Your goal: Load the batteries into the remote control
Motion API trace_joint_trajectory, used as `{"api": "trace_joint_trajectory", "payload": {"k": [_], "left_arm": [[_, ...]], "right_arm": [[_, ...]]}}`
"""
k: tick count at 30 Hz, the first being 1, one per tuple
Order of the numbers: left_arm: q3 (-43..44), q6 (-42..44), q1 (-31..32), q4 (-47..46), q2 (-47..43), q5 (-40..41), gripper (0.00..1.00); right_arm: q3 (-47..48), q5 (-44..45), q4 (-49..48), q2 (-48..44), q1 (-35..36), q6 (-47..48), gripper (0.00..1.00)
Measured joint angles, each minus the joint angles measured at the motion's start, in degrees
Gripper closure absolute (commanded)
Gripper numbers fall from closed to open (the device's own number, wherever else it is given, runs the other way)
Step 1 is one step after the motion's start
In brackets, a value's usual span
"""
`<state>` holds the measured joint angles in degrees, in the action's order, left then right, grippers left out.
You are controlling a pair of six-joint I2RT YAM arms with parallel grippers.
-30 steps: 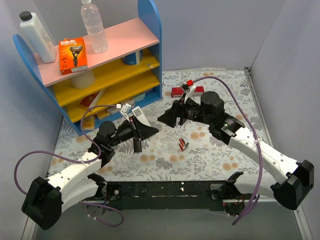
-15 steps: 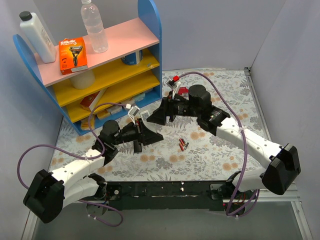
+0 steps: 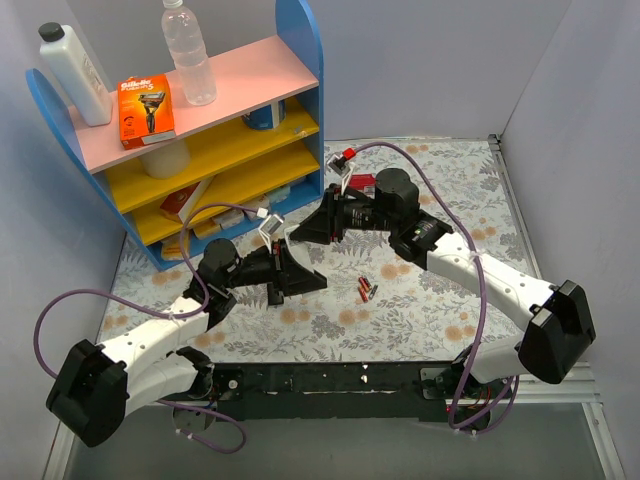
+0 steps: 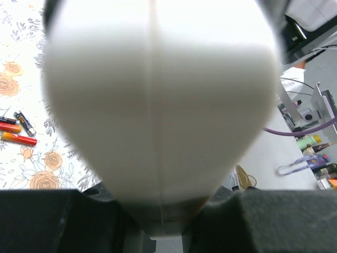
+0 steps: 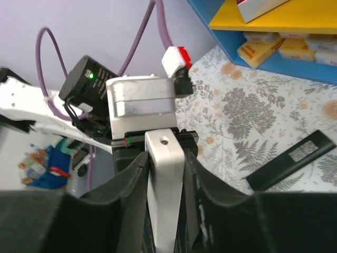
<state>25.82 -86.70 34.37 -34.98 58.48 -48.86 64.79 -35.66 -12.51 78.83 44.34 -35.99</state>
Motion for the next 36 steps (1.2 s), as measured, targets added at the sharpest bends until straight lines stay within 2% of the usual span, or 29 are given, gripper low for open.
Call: {"api": "trace_joint_trajectory", "payload": {"k": [1,2,3,4,5,7,8,12,15,17,21,24,25,27,28,32,34,36], "left_arm": [[0.2,0.1,0.0,0.3,-0.1,-0.3,0.99],[0.3,0.3,0.0,0.5,-0.2,-0.5,0.96],[0.3,0.5,0.0,0.6,-0.3,-0.8,0.94],[0.4,0.7,0.0,0.7,-0.5,-1.1,0.80],[0.4,0.7,0.0,0.9,-0.8,-1.4,0.70],[0.4,0.6,0.0,1.9,-1.7,-1.1,0.57],[0.4,0.8,0.0,2.0,-2.0,-0.3,0.46],[0.5,0.7,0.0,3.3,-4.6,4.7,0.30],[0.5,0.4,0.0,3.2,-7.0,8.7,0.29],[0.5,0.3,0.0,3.3,-8.0,10.7,0.30],[0.5,0.0,0.0,3.5,-8.0,13.1,0.41],[0.5,-0.7,0.0,3.2,-8.0,14.0,0.55],[0.5,-1.0,-0.1,3.2,-8.0,14.2,0.65],[0.3,-1.3,-0.1,3.4,-7.9,14.9,0.75],[0.2,-1.7,-0.2,3.3,-7.8,15.1,0.84],[0.0,-2.7,-0.2,2.2,-7.6,14.3,1.00],[0.0,-3.1,-0.1,1.7,-7.5,14.1,1.00],[0.0,-3.5,-0.1,1.6,-7.3,14.2,1.00]], "right_arm": [[0.0,-0.2,-0.2,0.2,0.0,-0.1,0.79],[-0.2,-0.6,-0.7,0.4,0.0,-0.5,0.91],[-0.3,-1.1,-1.0,0.4,0.0,-1.2,0.96],[-0.5,-1.6,-1.5,0.4,-0.1,-1.2,0.99],[-0.7,-2.0,-1.8,0.4,-0.1,-1.2,0.99],[-1.0,-2.3,-2.7,0.4,-0.1,-1.2,0.99],[-1.0,-2.3,-2.6,0.4,0.0,-1.2,0.99],[-2.5,-2.3,-2.1,0.3,0.0,-1.0,0.99],[-3.2,-2.3,-0.9,0.3,0.0,-0.7,0.99],[-3.6,-2.3,-0.9,0.0,0.0,-0.6,0.99],[-4.4,-2.5,-0.8,-1.1,-0.2,-0.4,0.99],[-4.7,-2.7,-0.7,-1.7,-0.6,-0.4,0.99],[-4.7,-2.8,-0.7,-1.8,-0.7,-0.4,0.99],[-4.7,-3.7,-0.8,-2.1,-0.9,-0.7,0.99],[-4.7,-3.7,-0.8,-2.3,-0.9,-0.5,0.99],[-5.5,-5.5,-1.8,-3.0,-1.2,-1.0,0.99],[-5.8,-5.4,-2.2,-3.4,-1.3,-1.4,0.99],[-5.8,-5.4,-2.3,-3.4,-1.4,-1.6,0.88]]}}
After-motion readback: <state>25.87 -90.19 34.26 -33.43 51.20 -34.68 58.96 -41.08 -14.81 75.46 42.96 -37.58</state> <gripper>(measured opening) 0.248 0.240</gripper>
